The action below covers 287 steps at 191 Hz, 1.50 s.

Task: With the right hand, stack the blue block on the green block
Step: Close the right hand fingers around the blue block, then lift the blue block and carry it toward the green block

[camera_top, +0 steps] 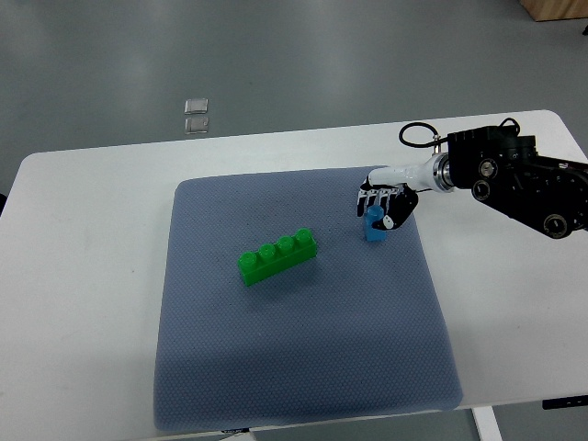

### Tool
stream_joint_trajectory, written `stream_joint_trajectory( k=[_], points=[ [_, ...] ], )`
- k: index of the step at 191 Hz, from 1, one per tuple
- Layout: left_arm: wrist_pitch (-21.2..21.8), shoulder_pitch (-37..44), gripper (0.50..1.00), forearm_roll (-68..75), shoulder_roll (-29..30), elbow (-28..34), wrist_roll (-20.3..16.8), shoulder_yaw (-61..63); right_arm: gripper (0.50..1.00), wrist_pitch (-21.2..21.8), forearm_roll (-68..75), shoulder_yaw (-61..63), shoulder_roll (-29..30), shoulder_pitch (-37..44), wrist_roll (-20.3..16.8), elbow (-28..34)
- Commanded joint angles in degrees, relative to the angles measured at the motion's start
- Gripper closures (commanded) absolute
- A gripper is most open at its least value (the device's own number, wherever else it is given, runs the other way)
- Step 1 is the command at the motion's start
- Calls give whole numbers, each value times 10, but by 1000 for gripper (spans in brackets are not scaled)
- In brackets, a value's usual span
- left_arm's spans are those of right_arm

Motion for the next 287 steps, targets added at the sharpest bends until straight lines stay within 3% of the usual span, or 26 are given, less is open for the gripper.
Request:
stream_joint_trajectory(
  k=[1,92,181,229,287],
  points=[
    [0,-1,500,0,0,0,0,0,916,-1,0,0,-1,-2,3,0],
    [0,0,500,0,0,0,0,0,918,-8,3,3,-11,3,18,7],
    [0,-1,500,0,0,2,1,0,916,-2,61,10,-17,70,35,88],
    [0,-1,500,0,0,2,1,0,918,-6,77,8,5,95,56,135],
    [0,-1,500,0,0,1,0,0,918,-20,76,1,41,99,69,138]
  ],
)
